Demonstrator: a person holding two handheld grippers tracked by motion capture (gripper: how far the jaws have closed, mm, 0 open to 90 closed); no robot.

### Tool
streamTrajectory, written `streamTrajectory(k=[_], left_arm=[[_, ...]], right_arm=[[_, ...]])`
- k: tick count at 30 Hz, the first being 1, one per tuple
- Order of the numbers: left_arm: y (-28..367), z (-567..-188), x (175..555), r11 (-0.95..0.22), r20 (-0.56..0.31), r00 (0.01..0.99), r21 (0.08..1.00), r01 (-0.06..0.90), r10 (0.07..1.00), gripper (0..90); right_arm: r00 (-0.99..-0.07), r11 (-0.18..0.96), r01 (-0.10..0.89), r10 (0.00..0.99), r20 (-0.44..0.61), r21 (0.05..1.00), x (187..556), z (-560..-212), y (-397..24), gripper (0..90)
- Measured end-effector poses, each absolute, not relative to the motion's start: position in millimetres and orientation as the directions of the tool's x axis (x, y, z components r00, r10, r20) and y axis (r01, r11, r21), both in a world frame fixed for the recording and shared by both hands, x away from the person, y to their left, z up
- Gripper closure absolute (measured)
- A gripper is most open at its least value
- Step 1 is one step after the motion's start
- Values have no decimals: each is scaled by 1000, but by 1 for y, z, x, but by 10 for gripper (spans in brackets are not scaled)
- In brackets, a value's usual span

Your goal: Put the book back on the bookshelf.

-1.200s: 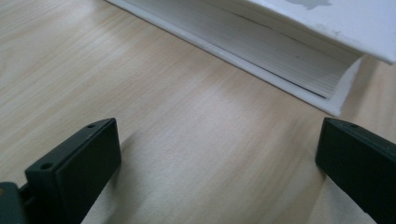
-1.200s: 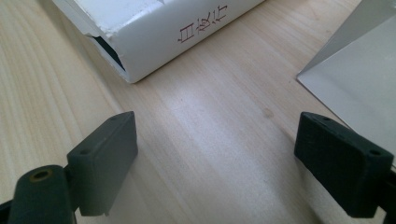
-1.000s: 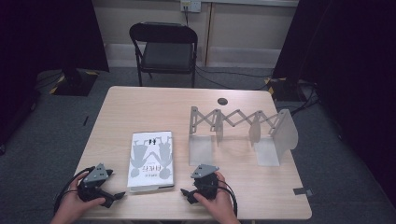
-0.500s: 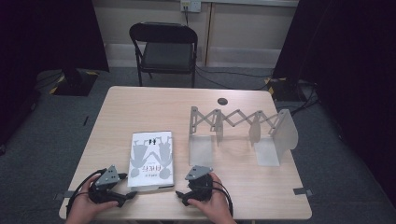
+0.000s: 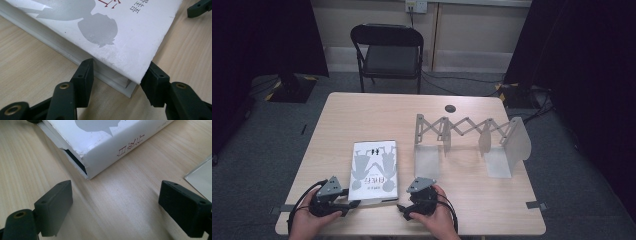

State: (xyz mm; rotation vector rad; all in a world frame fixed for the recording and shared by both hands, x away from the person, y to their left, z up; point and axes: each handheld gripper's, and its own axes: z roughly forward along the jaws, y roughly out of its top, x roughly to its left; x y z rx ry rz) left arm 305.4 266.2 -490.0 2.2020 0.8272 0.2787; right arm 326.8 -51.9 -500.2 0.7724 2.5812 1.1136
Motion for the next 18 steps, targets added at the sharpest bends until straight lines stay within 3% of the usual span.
streamTrajectory(k=[7,18], left_arm=[[263,-477,301,-484,-62,739,718,500,671,525],[263,-461,300,-453,-79,733,739,498,675,555]], right_arm=[[-828,570,406,561,24,715,326,-495,-48,136],[-849,541,315,528,-23,780,319,-474,-28,126]])
